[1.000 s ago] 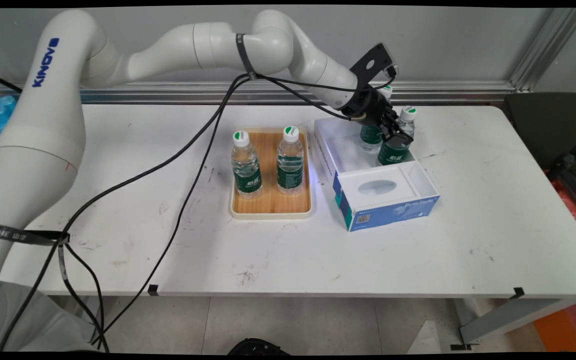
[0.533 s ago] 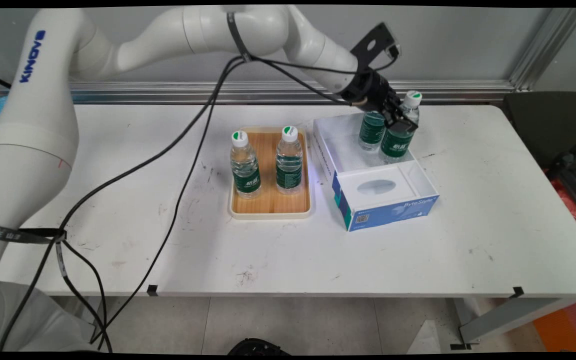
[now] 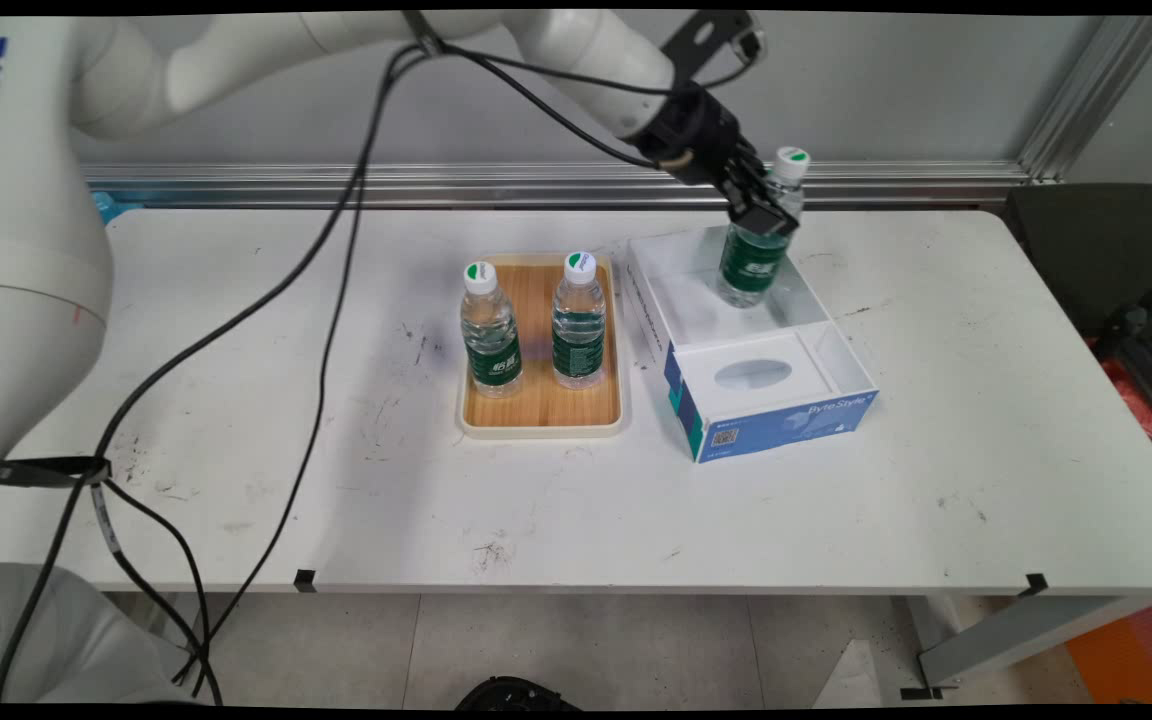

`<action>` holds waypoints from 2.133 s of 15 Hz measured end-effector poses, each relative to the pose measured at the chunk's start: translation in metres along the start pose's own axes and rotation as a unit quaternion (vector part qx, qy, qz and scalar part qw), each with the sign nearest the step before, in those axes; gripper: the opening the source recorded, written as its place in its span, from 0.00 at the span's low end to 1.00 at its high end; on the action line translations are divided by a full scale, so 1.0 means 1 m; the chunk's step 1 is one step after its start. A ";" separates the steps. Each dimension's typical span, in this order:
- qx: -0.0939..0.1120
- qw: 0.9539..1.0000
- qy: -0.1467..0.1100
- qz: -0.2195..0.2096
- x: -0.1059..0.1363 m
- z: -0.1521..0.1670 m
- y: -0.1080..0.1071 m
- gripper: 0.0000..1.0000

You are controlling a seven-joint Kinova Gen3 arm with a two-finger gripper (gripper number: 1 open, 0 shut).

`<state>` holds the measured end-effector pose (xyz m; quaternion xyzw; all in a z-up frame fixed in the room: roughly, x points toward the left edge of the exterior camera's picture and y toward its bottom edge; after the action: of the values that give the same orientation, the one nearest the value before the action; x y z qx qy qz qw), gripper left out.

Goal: Place the picked object on the tray

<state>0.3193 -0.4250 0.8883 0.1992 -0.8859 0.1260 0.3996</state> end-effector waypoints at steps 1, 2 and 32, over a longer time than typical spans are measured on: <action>0.003 1.000 -0.005 0.002 0.000 -0.010 -0.002 0.00; 0.006 1.000 -0.007 0.003 -0.001 -0.019 -0.003 0.00; 0.031 0.999 -0.030 -0.006 -0.151 -0.090 -0.062 0.00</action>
<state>0.4972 -0.4077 0.8364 0.2201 -0.8921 0.1450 0.3670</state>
